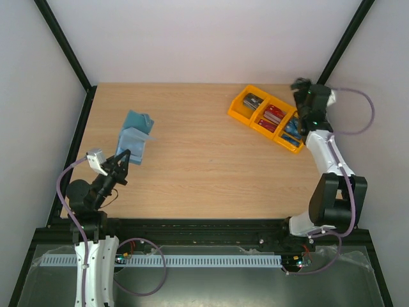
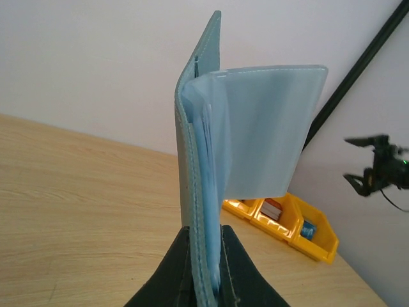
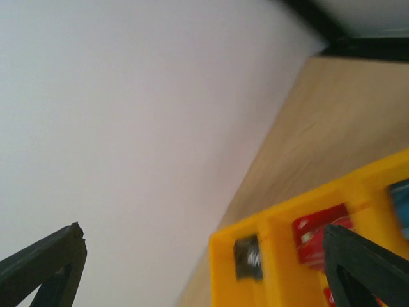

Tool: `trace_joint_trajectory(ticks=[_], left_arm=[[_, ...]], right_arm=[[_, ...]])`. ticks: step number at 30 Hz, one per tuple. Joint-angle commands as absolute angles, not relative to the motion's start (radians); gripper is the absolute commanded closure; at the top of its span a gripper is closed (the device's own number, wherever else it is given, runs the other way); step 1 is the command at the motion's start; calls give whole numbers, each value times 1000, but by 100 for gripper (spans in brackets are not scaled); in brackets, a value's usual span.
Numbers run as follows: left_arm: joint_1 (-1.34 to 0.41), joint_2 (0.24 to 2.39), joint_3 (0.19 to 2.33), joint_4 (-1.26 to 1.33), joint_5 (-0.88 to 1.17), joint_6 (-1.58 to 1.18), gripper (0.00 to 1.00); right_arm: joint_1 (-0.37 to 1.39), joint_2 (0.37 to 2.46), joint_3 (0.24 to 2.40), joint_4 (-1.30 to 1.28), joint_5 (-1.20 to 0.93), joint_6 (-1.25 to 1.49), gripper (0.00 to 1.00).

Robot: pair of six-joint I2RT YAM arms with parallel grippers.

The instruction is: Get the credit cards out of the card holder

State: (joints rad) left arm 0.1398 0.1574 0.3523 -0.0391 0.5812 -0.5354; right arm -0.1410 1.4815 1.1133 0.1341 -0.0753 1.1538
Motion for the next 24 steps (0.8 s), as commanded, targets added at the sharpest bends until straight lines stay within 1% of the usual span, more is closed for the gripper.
trace_joint_trajectory(ticks=[1,3,6,8,9,12,15,19,24], left_arm=[[138,174,367,65,673,-553,98],[136,181,367,96,715,-559,98],[137,191,371,119,751,-566,98],[137,197,377,132,787,-563,98],[136,200,381,136,806,-556,98],[135,212,408,130,860,-532,97],[135,215,425,128,914,-505,98],[135,215,428,159,959,-508,98],[135,212,454,143,1016,-497,98]], right_arm=[[73,1423,1236,67,-217,551,1],[190,1393,1263,75,-342,350,1],[328,1361,1273,85,-711,164,1],[432,1346,1280,57,-831,57,1],[487,1340,1285,32,-859,5,1],[671,1344,1329,-64,-853,-129,1],[791,1367,1371,-128,-729,-218,1],[890,1444,1440,-209,-632,-299,1],[953,1530,1516,-246,-599,-298,1]])
